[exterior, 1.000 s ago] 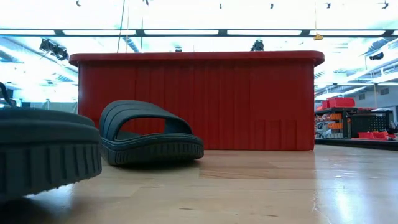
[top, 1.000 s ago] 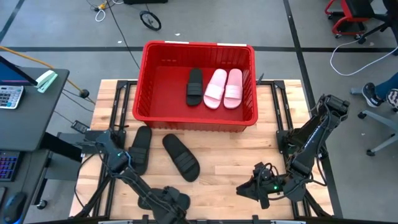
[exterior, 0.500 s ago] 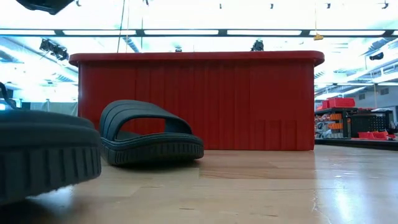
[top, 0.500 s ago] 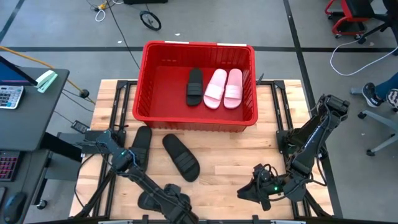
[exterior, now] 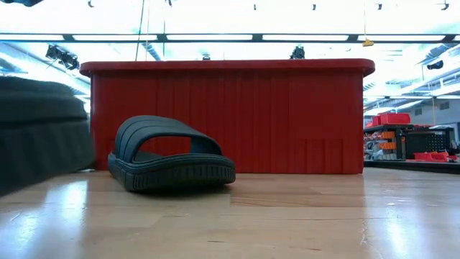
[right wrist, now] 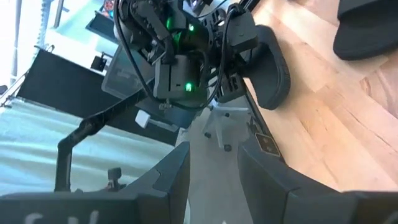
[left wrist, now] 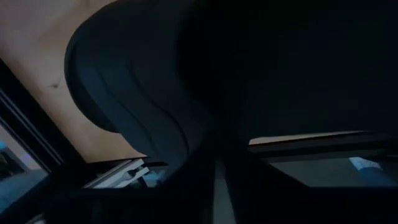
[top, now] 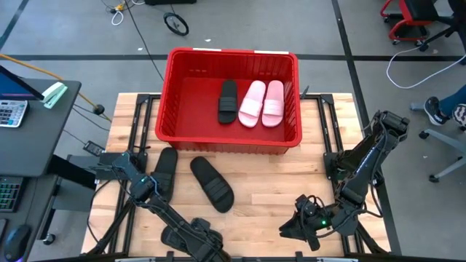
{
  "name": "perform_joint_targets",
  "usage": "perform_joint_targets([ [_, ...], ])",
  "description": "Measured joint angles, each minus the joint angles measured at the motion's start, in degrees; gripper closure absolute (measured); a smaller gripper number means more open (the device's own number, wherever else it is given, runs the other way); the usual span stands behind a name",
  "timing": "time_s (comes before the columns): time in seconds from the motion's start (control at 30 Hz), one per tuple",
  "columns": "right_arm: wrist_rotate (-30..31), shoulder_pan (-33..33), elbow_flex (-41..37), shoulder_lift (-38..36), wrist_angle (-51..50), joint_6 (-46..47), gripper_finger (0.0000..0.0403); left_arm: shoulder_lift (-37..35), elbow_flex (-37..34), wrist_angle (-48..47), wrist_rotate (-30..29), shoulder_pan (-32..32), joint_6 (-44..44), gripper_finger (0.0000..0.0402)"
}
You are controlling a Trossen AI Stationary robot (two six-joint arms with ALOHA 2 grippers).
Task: Pick and place slides into bin
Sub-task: Put the black slide into the red bin
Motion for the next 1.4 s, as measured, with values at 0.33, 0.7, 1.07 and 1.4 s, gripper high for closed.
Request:
perform_joint_targets([
  [0.33,-2.3,0.0,0.0,0.0,0.0,-1.5,0.0264,-2.2,2.3,-0.1,-3.7,1.5,4.2,0.0398],
  [0.7,-2.4,0.0,0.0,0.0,0.0,-1.5,0.0264,-5.8,4.3,-0.1,-9.5,4.0,6.8,0.0397],
  [1.07,-2.4,0.0,0.0,0.0,0.0,-3.0,0.0264,-5.8,4.0,-0.1,-5.7,3.5,16.8,0.0311],
  [1.4,-2.4,4.1,0.0,0.0,0.0,-3.5,0.0264,-5.9,3.9,5.3,-7.6,1.8,6.8,0.0161],
])
